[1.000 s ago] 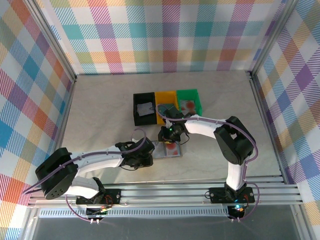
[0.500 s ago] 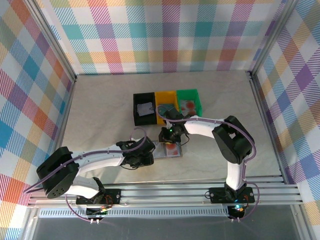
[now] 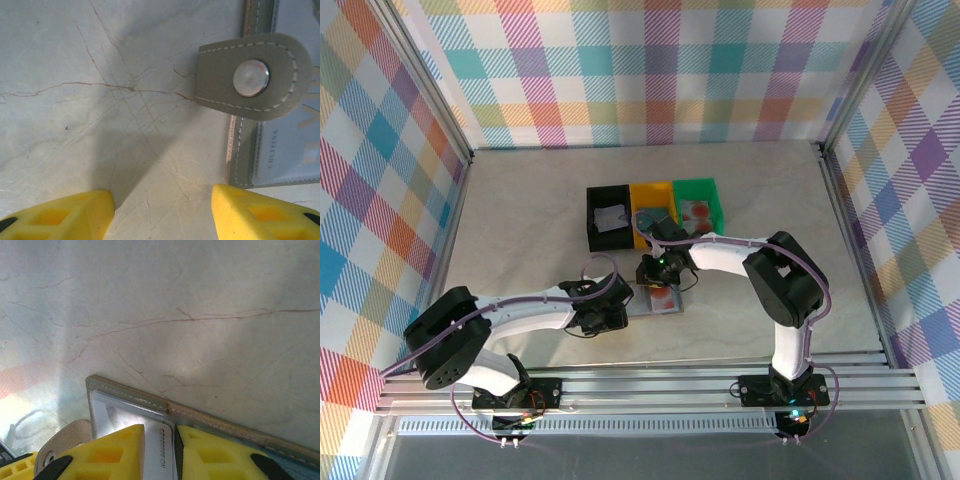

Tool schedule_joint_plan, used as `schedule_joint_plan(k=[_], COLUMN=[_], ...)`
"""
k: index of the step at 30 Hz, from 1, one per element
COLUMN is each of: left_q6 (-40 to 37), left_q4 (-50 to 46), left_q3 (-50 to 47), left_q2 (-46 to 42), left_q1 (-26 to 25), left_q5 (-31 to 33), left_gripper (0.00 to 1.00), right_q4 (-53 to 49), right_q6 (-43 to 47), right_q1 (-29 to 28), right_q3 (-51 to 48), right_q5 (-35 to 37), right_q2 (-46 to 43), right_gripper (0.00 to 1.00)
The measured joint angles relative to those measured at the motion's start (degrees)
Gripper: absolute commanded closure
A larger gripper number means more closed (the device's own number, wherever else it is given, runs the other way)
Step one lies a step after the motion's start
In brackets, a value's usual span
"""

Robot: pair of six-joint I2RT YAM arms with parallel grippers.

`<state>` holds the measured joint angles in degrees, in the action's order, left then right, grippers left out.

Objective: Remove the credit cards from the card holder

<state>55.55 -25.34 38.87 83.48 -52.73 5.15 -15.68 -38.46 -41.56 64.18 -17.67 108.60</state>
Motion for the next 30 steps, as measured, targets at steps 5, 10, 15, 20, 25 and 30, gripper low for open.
schedule_joint_plan(k=[5, 10, 15, 20, 25, 30], left_q6=[0.4, 0.4, 0.4, 0.4, 0.4, -0.3], left_q4=[-0.6, -2.0, -2.9, -3.1, -3.3, -2.0], left_q3=[0.4, 1.3, 2.1, 2.3, 2.1, 1.2], left_q2=[1.4, 3.0, 3.6, 3.8, 3.2, 1.2], left_q1=[0.0, 0.0, 0.0, 0.0, 0.3, 0.8], left_q5=[0.3, 0.3, 0.3, 0.3, 0.3, -0.3], left_gripper=[0.44, 0.45, 0.46, 0.48, 0.48, 0.48], right_q4=[3.1, 5.6, 6.4, 6.8, 4.9, 3.2], right_q6=[0.0, 0.0, 0.0, 0.0, 0.4, 1.1], right_q1=[0.0, 0.0, 0.3, 0.3, 0.3, 0.3], right_q3=[-1.4, -2.6, -3.1, -3.6, -3.8, -4.5], right_q5=[-1.9, -3.7, -4.5, -4.8, -4.3, -4.3], right_q2=[-0.2, -0.3, -0.4, -0.8, -1.5, -3.0], right_gripper=[0.77, 0.78, 0.78, 0.79, 0.80, 0.80])
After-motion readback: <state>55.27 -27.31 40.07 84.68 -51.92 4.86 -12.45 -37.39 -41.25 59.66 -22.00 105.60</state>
